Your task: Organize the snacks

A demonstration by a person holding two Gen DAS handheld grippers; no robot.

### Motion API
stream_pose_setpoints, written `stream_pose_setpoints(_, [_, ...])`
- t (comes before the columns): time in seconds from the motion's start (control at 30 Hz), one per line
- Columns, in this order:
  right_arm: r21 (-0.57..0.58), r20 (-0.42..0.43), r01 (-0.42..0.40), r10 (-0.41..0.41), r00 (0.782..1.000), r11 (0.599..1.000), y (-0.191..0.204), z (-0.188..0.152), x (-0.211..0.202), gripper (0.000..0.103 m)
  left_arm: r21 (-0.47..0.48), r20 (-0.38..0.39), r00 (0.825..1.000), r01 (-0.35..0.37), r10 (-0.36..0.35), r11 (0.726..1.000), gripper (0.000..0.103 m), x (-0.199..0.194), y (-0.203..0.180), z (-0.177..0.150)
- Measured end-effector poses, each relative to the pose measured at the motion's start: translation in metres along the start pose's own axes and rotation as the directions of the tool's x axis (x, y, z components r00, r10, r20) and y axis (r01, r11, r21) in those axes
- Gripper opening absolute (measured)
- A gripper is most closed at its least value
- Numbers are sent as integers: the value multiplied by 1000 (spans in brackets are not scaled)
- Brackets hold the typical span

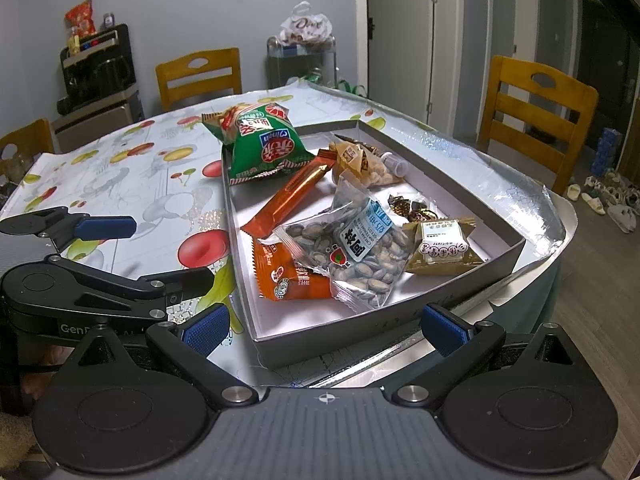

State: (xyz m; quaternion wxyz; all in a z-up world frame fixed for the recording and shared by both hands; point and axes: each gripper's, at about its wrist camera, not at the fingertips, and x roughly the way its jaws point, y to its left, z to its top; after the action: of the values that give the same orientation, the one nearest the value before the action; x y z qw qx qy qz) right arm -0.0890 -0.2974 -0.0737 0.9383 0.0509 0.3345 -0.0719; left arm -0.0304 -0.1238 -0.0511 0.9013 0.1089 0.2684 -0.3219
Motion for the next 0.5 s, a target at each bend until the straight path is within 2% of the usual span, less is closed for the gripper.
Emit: stream_pose_setpoints(0.5, [4,-5,-3,3,1000,1000,0,-1,2,103,1,-1,1000,-1,1,1000,102,0,0,0])
